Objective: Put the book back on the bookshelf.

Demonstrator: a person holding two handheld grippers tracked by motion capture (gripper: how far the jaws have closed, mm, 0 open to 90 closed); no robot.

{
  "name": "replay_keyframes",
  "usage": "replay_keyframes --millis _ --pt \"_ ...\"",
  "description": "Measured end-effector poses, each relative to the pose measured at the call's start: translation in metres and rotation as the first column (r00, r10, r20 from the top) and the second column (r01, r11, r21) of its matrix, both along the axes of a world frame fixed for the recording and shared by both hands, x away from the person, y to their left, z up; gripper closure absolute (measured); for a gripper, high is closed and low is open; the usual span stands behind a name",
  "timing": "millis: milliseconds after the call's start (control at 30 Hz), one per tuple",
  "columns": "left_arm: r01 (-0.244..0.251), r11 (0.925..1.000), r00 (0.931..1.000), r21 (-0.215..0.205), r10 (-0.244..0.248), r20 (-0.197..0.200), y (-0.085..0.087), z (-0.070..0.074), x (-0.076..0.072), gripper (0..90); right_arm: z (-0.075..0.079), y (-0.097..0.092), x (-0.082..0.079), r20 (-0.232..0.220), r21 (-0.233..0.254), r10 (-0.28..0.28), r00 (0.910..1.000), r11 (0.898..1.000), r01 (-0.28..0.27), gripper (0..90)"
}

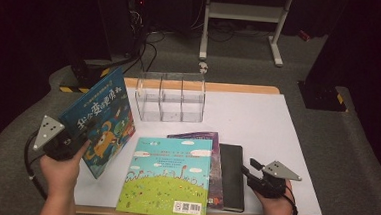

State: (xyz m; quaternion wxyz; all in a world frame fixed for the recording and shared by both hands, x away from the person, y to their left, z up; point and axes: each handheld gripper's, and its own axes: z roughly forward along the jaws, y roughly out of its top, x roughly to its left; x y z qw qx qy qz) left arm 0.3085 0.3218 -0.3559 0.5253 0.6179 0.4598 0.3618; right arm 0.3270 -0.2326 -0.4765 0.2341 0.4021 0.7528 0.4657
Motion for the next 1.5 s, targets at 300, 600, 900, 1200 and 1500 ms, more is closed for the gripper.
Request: replay_keyframes --millis 300,600,900,1200,1500 --pt "-0.002 0.9998 1.0000 0.020 0.002 0.008 -0.014 0.033 0.021 83.1 0.004 -0.002 -0.004 0.010 0.015 0.013 0.9999 1.000 -0.013 56.1" --pt "0.018 0.9998 0.9985 0.011 -0.019 0.051 -0.052 0.038 0.063 83.1 0.005 -0.004 -0.005 0.010 0.039 0.009 0.9999 0.999 -0.010 56.5" --pt "-0.033 0.9994 0.9979 0.000 0.033 0.056 -0.072 0.023 0.112 83.1 0.004 -0.007 -0.004 0.001 0.064 0.009 1.0000 0.998 -0.009 57.3" --pt "-0.060 0.9982 0.9968 0.002 0.059 0.053 -0.083 0.006 0.152 83.1 0.004 -0.009 -0.004 0.000 0.075 0.003 1.0000 0.997 -0.003 57.3" --pt "-0.092 0.9958 0.9936 0.008 0.091 0.066 -0.083 -0.005 0.167 83.1 0.003 -0.010 -0.003 -0.006 0.078 0.005 1.0000 0.997 -0.005 57.9"
